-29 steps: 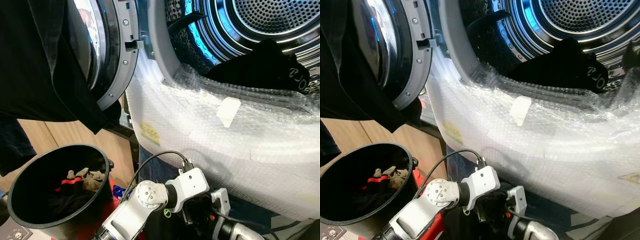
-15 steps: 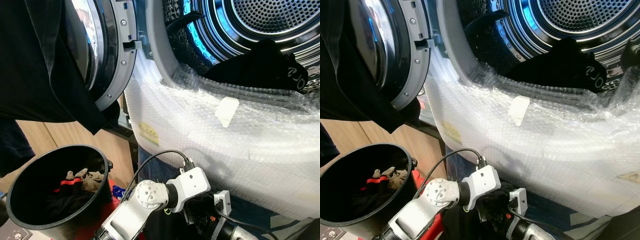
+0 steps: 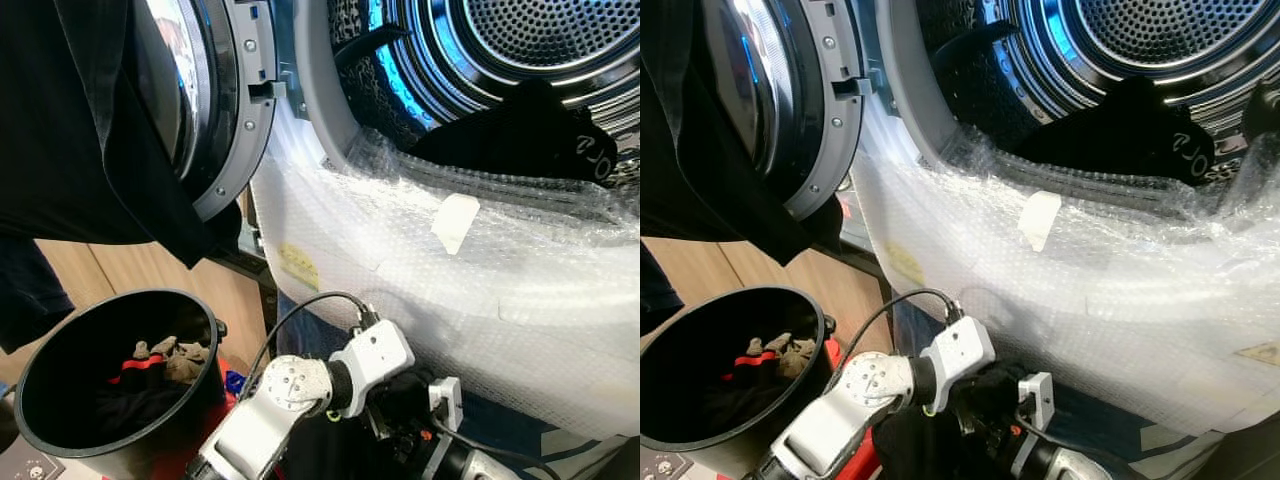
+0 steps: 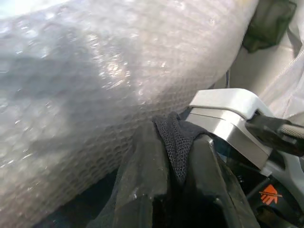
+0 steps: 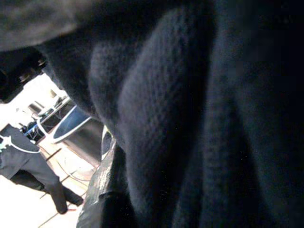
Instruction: Clothes washing
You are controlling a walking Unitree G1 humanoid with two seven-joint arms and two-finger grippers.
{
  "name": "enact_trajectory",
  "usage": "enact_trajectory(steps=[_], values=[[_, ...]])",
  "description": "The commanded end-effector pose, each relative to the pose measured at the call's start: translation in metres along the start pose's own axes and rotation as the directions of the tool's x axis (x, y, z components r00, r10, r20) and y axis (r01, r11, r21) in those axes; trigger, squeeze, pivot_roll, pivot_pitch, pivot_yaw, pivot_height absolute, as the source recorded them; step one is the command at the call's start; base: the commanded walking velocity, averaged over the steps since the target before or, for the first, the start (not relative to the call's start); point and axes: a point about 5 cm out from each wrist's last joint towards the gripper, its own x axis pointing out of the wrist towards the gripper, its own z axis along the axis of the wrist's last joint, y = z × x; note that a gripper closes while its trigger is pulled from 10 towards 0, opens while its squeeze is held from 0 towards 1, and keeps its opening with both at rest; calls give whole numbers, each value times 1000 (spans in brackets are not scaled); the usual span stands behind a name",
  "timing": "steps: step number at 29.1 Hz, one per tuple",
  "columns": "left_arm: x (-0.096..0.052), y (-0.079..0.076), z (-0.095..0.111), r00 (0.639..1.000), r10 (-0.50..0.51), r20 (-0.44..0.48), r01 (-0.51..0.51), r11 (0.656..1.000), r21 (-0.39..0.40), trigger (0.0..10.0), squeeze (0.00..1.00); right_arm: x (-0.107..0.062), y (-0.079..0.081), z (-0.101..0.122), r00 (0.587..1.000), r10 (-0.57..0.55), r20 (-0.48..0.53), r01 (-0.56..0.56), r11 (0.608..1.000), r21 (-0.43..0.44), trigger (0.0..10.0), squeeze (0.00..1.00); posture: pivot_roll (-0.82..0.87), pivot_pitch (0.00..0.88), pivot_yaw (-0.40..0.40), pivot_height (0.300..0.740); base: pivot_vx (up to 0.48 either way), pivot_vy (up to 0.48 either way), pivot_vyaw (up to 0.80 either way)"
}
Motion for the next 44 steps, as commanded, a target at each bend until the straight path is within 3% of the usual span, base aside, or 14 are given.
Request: enact_trajectory(steps=[1,6,8,10,12,16,17,22,31,38,40,41,42,44], values=[[-4,5,19,997,28,77,-30,999,25,0,0,7,7,-4,999,48,-19,-47,999,14,0,0,181,0,80,740,0,0,0],[-13,10,11,996,72,50,-71,997,-31,235,0,8,9,-7,998,58,-19,-58,998,15,0,0,164,0,89,740,0,0,0],[-17,11,8,995,88,39,-86,994,-64,4431,0,5,9,-9,998,54,-21,-54,998,20,0,0,164,0,87,740,0,0,0],[-18,10,8,996,73,49,-68,993,-101,4902,0,3,9,-10,998,54,-25,-53,998,22,0,0,165,0,84,740,0,0,0],[-19,8,10,997,49,57,-42,992,-119,8824,0,1,9,-11,998,55,-38,-55,998,20,0,0,163,0,81,740,0,0,0],[-19,7,10,997,45,57,-36,989,-144,8863,0,-2,7,-11,998,43,-48,-42,999,14,0,0,163,0,79,740,0,0,0],[-20,5,9,998,23,62,-11,982,-187,8039,1000,-3,6,-11,998,36,-51,-35,999,16,0,0,167,0,77,740,0,0,0],[-26,1,7,999,-18,47,27,981,-194,9255,1000,-7,6,-16,996,42,-82,-41,999,17,0,0,175,0,76,740,0,0,0],[-58,-3,13,997,-58,57,71,963,-262,9216,1000,-14,4,-23,994,17,-108,-14,1000,24,0,0,180,0,71,740,0,0,0],[-93,31,17,983,182,-29,-184,970,-160,10000,1000,-20,0,-23,992,-5,-124,7,1000,18,0,0,204,0,61,740,0,0,0],[-113,50,9,909,410,-75,-416,899,-139,10000,1000,-20,1,-24,993,-12,-116,14,1000,18,0,0,208,0,71,740,0,0,0],[-113,50,9,909,410,-75,-416,899,-139,10000,1000,-20,1,-24,993,-12,-116,14,1000,18,0,0,208,0,71,740,0,0,0],[-125,61,0,834,542,-100,-551,826,-120,10000,1000,-21,2,-24,994,-9,-108,11,1000,18,0,0,213,0,71,740,0,0,0],[-134,67,-6,780,616,-113,-625,775,-88,10000,1000,-22,4,-24,994,-4,-108,6,1000,15,0,0,219,0,68,740,0,0,0]])
